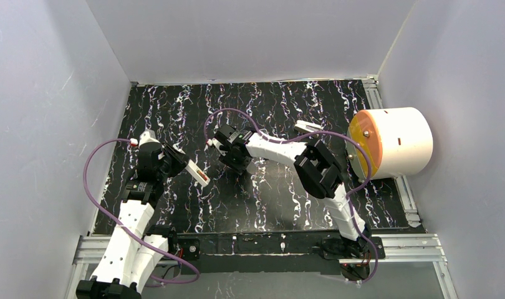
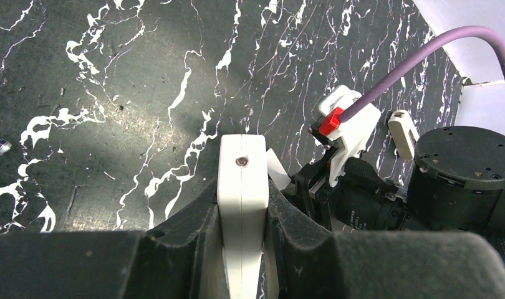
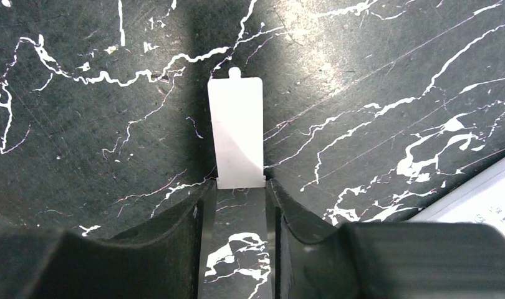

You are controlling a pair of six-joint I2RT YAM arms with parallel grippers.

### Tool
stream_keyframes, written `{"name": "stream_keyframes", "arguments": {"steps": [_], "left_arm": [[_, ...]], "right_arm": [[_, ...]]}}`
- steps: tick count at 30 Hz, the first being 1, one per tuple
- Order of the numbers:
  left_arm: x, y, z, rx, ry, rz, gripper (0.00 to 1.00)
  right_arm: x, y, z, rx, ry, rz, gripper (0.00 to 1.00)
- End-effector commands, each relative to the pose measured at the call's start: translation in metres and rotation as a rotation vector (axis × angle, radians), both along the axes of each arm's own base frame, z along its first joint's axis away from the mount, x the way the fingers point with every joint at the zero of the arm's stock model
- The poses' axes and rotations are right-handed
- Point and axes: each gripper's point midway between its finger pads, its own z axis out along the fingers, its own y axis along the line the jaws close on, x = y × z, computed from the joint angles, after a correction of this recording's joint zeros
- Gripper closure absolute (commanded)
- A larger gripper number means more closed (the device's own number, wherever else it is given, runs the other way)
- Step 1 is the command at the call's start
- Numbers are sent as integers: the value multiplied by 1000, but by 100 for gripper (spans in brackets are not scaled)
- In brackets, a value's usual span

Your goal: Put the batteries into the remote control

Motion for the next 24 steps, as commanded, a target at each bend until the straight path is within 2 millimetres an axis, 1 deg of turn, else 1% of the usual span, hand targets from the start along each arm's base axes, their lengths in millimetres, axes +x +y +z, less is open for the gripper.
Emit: {"name": "stream_keyframes", "arguments": {"steps": [1, 4, 7, 10, 15, 17, 19, 22, 24], "left_arm": [[-2, 2, 2, 11, -7, -3, 100], [-2, 2, 2, 12, -6, -2, 100], [-2, 3, 3, 16, -10, -4, 100], [-3, -2, 3, 1, -8, -29, 100], [-1, -9, -2, -18, 0, -63, 100], [0, -13, -4, -31, 1, -80, 100], [2, -19, -6, -45, -7, -111, 100], [4, -30, -8, -70, -24, -170, 100], [7, -36, -6, -85, -47, -206, 100]], "right_arm": [[-28, -22, -50, -137, 107, 36, 58], [-33, -21, -53, -130, 134, 41, 63], [-37, -29, -57, -177, 185, 16, 68], [-32, -32, -56, -188, 160, 0, 72], [-19, -21, -34, -110, 75, -30, 73], [-14, -16, -23, -68, 42, -42, 73], [-11, -11, -6, -11, 10, -53, 73], [-9, -10, 12, 43, -31, -75, 74], [-8, -11, 24, 80, -55, -97, 74]]}}
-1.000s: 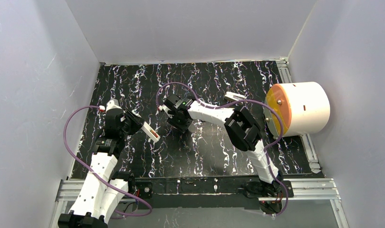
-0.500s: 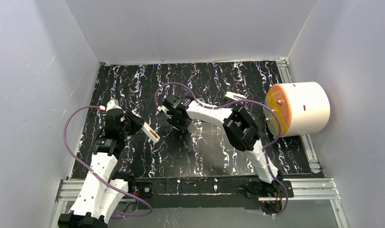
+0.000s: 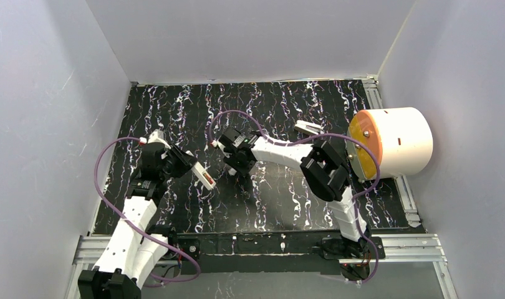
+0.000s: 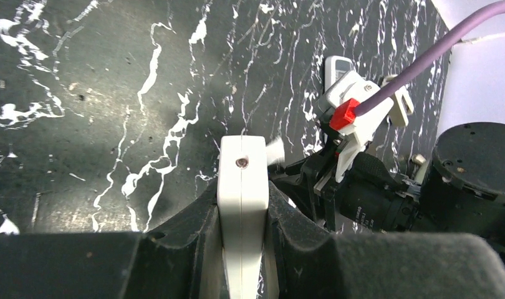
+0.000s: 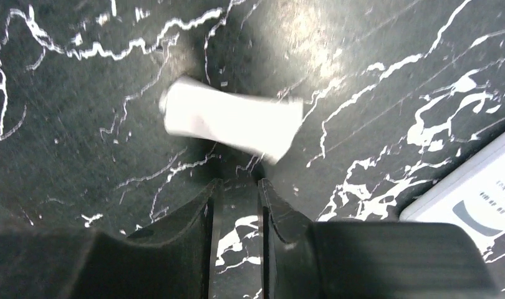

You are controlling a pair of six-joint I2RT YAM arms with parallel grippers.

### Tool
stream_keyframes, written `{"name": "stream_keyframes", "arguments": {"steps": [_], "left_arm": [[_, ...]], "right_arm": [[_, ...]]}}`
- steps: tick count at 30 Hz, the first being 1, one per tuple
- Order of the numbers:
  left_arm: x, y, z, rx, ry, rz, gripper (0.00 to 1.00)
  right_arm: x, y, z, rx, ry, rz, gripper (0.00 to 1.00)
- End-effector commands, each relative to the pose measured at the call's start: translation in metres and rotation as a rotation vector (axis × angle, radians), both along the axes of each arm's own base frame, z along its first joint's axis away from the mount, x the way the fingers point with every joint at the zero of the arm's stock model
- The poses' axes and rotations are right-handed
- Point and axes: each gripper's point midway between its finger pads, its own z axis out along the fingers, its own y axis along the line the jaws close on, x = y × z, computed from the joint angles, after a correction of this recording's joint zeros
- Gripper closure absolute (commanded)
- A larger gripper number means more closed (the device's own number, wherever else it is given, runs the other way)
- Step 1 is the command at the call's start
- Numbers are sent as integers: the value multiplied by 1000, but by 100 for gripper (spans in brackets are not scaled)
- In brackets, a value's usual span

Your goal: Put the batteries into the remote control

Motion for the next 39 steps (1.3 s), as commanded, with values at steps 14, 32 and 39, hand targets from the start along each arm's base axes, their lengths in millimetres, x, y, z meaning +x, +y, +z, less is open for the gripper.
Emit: {"name": "stream_keyframes", "arguments": {"steps": [14, 32, 39], "left_arm": [[7, 2, -4, 26, -18, -9, 100], [-2, -1, -11, -3, -18, -16, 100], [-4, 0, -12, 10, -16, -19, 100]], "right_arm": [[-7, 3, 48, 177, -46, -113, 60], [60, 43, 19, 146, -250, -415, 39], [62, 34, 7, 99, -261, -454, 39]]}}
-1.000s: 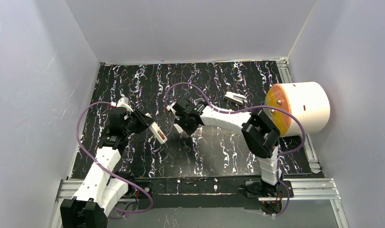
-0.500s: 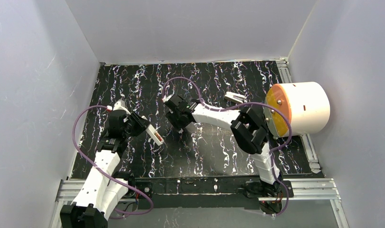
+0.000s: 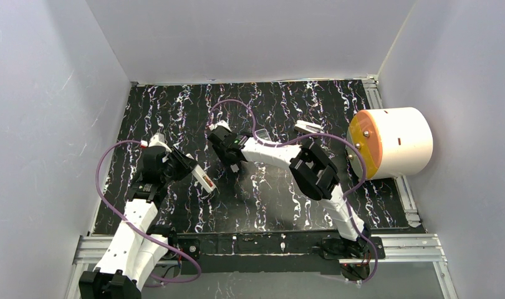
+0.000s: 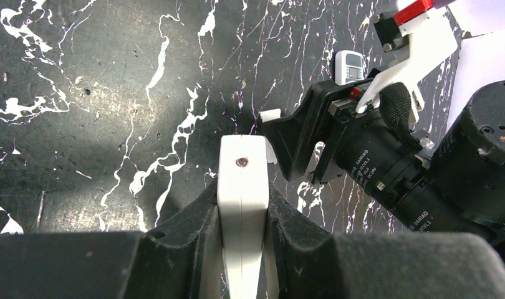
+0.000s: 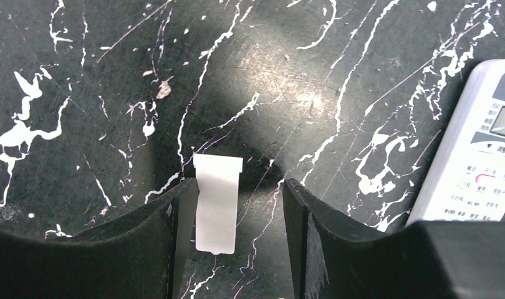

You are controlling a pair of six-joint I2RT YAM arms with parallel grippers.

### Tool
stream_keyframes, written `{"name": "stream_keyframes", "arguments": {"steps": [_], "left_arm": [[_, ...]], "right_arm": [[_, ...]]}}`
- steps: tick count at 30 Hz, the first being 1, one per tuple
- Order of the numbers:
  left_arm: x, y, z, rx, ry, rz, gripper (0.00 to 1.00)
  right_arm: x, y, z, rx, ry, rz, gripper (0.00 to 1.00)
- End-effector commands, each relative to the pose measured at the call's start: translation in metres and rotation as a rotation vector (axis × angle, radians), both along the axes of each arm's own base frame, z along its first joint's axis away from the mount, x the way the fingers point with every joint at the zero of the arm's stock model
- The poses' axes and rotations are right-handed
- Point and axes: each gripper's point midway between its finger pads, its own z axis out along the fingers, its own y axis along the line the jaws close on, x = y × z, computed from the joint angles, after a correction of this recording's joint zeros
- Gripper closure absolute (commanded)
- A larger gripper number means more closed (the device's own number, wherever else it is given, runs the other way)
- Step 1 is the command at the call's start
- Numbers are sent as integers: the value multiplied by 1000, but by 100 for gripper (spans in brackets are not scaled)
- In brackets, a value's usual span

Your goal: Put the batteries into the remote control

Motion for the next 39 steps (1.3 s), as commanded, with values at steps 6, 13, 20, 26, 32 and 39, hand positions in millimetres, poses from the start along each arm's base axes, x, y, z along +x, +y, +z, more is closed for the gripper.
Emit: {"name": "stream_keyframes", "arguments": {"steps": [6, 13, 20, 26, 32, 39], "left_arm": [[-1, 2, 3, 10, -18, 0, 100], [0, 3, 4, 14, -20, -1, 100], [2, 3, 7, 15, -28, -3, 100], [1, 3, 7, 25, -24, -5, 100], [1, 4, 6, 28, -22, -5, 100], [0, 3, 5, 22, -22, -7, 100]], "right_arm": [[17, -22, 4, -59, -85, -219, 41], [16, -10, 24, 30, -81, -207, 45], [26, 9, 48, 119, -108, -161, 38], [31, -3, 25, 42, -90, -194, 38], [36, -22, 9, -6, -72, -212, 40], [28, -33, -5, -56, -21, -155, 43]]}}
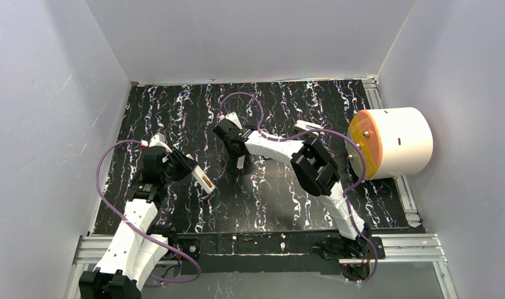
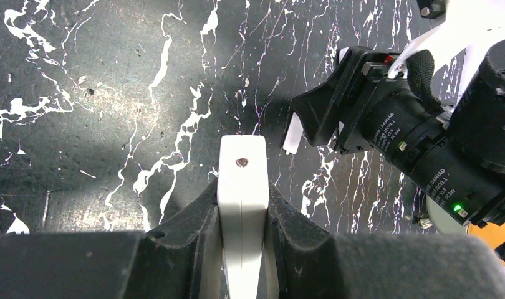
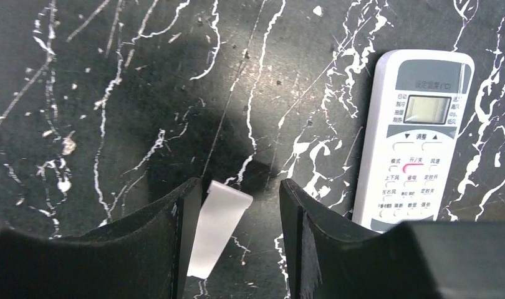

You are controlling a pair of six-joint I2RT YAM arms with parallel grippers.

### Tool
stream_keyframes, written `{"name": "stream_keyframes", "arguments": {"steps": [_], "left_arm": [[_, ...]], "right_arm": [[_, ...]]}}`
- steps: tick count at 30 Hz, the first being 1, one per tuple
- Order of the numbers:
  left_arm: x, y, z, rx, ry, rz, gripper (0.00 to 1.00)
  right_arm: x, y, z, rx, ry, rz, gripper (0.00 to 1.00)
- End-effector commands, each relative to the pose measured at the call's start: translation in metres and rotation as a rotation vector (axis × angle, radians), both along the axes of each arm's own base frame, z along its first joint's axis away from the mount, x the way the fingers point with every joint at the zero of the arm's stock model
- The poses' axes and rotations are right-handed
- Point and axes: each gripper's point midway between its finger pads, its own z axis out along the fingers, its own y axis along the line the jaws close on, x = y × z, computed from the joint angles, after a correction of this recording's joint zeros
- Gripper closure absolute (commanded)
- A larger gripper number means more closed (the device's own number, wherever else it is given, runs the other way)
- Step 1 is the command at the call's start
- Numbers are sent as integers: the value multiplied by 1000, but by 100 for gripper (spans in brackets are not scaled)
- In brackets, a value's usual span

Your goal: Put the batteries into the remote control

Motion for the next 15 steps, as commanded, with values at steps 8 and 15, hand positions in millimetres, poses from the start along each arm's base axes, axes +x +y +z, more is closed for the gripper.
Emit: {"name": "stream_keyframes", "arguments": {"steps": [8, 15], "left_arm": [[3, -1, 5, -10, -20, -3, 100], [2, -1, 4, -13, -24, -4, 100]], "right_arm": [[-21, -30, -20, -67, 85, 37, 45], [-33, -68, -12, -170, 96, -63, 52]]}}
